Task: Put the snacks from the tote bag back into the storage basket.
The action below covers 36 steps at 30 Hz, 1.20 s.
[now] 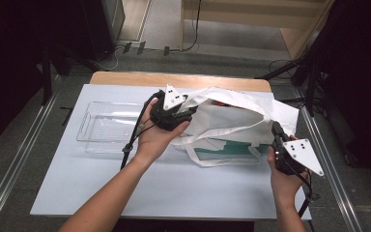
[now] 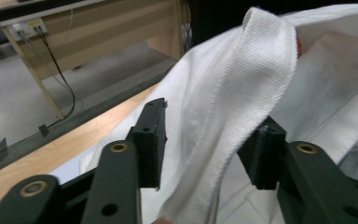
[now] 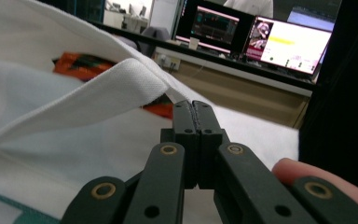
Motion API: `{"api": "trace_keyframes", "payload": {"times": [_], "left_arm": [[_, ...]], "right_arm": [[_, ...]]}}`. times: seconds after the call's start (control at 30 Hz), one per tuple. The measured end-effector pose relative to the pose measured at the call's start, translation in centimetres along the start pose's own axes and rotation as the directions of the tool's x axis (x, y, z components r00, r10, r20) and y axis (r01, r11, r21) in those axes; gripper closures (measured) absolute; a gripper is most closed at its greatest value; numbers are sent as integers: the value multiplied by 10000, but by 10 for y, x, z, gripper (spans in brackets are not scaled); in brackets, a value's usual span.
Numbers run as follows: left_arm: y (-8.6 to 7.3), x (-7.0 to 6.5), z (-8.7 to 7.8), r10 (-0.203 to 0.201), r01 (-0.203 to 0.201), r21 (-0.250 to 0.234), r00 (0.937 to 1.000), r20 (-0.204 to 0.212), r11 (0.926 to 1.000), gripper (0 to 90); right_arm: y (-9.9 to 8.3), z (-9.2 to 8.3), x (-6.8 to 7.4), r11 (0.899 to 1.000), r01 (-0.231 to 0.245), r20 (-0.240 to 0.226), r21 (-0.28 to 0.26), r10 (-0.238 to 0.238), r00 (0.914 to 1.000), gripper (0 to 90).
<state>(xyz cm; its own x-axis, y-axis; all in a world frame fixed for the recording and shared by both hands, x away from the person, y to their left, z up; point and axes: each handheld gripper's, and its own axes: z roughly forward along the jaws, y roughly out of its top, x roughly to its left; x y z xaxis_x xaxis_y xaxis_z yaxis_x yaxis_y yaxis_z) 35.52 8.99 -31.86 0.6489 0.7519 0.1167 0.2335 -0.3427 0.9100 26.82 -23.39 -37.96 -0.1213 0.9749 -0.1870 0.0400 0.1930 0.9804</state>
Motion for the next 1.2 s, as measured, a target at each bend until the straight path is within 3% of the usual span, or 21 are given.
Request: {"api": "trace_keyframes", "payload": {"times": [0.07, 0.1, 0.23, 0.27, 0.37, 0.47, 0.53, 0.63, 0.67, 0.7, 0.73, 0.77, 0.83, 0.87, 0.9, 0.93, 1.0, 1.1, 1.13, 1.17, 1.2], "left_arm": [[2, 1, -1, -22, 22, -89, 10000, -3, 10000, 571], [6, 3, -4, 64, -59, -230, 9997, 239, 9997, 666], [10, 6, -9, 300, -274, -373, 9971, 704, 9989, 854], [11, 7, -13, 234, -189, -407, 9934, 1120, 9990, 864], [12, 7, -21, 246, -151, -570, 9852, 1696, 9983, 873], [15, 5, -28, 232, -69, -836, 9802, 1966, 9965, 877], [22, 3, -37, 46, 266, -1178, 9664, 2571, 9927, 879], [29, 2, -47, 27, 610, -1671, 9342, 3567, 9840, 879], [29, 2, -47, 27, 610, -1671, 9342, 3567, 9840, 879], [31, 0, -52, 103, 623, -1836, 9289, 3702, 9810, 878], [32, 0, -53, 181, 556, -1902, 9306, 3655, 9802, 878], [32, -1, -53, 264, 406, -1869, 9392, 3423, 9815, 877], [26, 3, -36, -100, 588, -1278, 9355, 3533, 9901, 873], [22, 6, -27, -314, 694, -999, 9396, 3408, 9926, 869], [22, 6, -27, -314, 694, -999, 9396, 3408, 9926, 866], [13, 14, -11, -805, 1075, -702, 9465, 3124, 9917, 862], [6, 22, 4, -1331, 1525, -464, 9487, 2869, 9872, 843], [-1, 26, 23, -1602, 1689, -187, 9603, 2284, 9855, 810], [-1, 26, 23, -1602, 1689, -187, 9603, 2284, 9855, 773], [-4, 27, 33, -1527, 1573, -137, 9734, 1708, 9875, 708], [-4, 26, 37, -1459, 1502, -199, 9792, 1411, 9885, 655]], "right_arm": [[3, -2, -1, 9998, -8, -75, -178, 6, 10000, 900], [10, -7, -4, 9984, -127, -320, -545, 110, 9994, 900], [20, -12, -7, 9960, -193, -530, -871, 148, 9985, 900], [25, -15, -10, 9943, -342, -548, -1008, 288, 9981, 900], [30, -17, -13, 9921, -471, -597, -1162, 403, 9974, 900], [33, -20, -15, 9896, -641, -636, -1289, 563, 9964, 900], [42, -24, -18, 9857, -642, -598, -1556, 555, 9967, 900], [54, -29, -22, 9793, -811, -581, -1853, 715, 9957, 900], [54, -29, -22, 9793, -811, -581, -1853, 715, 9957, 900], [64, -35, -26, 9705, -994, -541, -2196, 897, 9945, 900], [64, -35, -26, 9705, -994, -541, -2196, 897, 9945, 900], [69, -36, -28, 9691, -1002, -410, -2255, 933, 9948, 900], [68, -30, -30, 9737, -1092, -403, -1999, 1031, 9939, 900], [65, -24, -32, 9762, -1219, -384, -1792, 1168, 9924, 900], [65, -24, -32, 9762, -1219, -384, -1792, 1168, 9924, 900], [57, -13, -34, 9786, -1563, -469, -1340, 1513, 9874, 900], [49, -5, -34, 9805, -1676, -558, -1026, 1626, 9851, 900], [40, 4, -31, 9856, -1564, -629, -651, 1523, 9863, 900], [38, 6, -30, 9864, -1536, -608, -580, 1500, 9868, 900], [36, 9, -29, 9864, -1558, -619, -520, 1526, 9864, 900], [36, 9, -29, 9862, -1578, -626, -500, 1546, 9860, 900]]}}
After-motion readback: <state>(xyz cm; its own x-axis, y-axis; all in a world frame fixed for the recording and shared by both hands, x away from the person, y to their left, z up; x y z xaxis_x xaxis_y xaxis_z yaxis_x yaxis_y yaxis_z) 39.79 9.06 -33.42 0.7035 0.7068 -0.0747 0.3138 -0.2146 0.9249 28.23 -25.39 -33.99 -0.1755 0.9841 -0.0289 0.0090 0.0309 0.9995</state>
